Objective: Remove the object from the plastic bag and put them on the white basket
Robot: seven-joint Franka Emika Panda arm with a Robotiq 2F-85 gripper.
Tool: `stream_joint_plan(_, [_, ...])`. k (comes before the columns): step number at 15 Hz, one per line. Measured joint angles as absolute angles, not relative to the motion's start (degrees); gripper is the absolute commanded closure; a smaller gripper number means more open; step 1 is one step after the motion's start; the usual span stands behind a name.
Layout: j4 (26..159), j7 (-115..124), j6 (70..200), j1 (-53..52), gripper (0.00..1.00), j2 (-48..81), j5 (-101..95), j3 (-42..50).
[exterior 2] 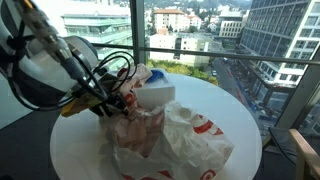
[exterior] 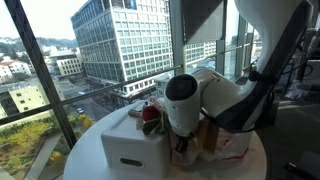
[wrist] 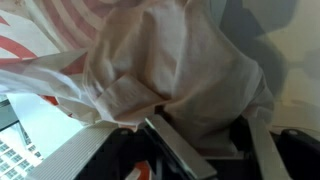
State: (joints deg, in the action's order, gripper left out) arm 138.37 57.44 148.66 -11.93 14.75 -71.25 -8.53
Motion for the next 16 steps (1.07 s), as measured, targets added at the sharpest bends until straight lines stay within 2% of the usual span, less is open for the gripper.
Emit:
stream_joint_plan(3, [138.39, 57.44, 148.65, -11.72, 0.87, 14.74, -71.22, -8.49])
stream_joint_plan(6, [138.52, 57.32, 148.43, -11.69, 0.94, 14.06, -70.27, -8.52])
stream_joint_plan(9, [138.87, 57.08, 146.46, -11.72, 0.88, 11.72, -69.06, -8.78])
stream_joint_plan(16, [138.14, 57.24, 137.63, -11.93, 0.89, 4.05, -67.50, -9.53])
